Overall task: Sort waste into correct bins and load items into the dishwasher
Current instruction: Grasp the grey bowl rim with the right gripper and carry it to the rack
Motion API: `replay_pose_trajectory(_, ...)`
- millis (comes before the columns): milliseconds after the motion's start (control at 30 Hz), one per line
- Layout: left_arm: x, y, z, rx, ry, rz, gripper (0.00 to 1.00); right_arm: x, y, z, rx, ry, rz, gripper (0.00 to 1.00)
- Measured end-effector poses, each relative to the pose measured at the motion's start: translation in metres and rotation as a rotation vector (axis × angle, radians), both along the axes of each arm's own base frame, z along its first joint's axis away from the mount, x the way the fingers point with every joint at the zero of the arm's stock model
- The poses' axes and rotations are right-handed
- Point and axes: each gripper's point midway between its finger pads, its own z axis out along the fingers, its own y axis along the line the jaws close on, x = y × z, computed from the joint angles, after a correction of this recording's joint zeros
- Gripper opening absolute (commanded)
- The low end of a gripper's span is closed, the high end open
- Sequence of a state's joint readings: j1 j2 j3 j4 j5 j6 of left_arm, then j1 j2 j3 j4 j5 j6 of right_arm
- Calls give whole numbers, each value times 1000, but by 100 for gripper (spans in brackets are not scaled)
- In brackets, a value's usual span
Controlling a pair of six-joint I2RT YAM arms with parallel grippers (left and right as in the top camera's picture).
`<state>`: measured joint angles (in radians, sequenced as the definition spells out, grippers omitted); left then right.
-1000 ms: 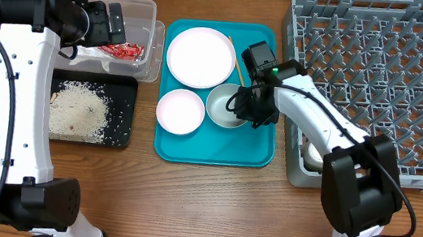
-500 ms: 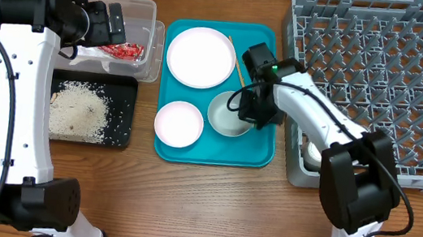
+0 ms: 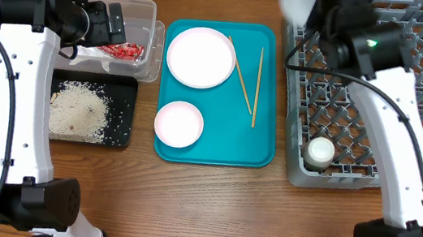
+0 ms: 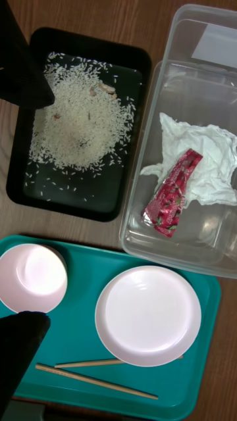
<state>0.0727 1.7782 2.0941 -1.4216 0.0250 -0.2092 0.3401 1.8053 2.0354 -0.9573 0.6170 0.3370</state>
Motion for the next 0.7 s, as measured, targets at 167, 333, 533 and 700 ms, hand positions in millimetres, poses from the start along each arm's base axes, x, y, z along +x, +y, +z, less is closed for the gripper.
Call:
replay_pose_trajectory(167, 0, 0, 0, 0, 0, 0, 100, 26, -42, 9, -251, -55, -153, 4)
replay_pose_trajectory(333, 0, 0, 0, 0, 0, 0, 100, 60, -59, -32, -482, 40, -211, 4)
replay_pose_trajectory(533, 0, 0, 0, 0, 0, 0, 100, 88, -59, -81, -666, 165, -177, 4)
replay_pose_trajectory(700, 0, 0, 0, 0, 0, 0, 100, 95, -61, -115, -773, 268, -174, 4)
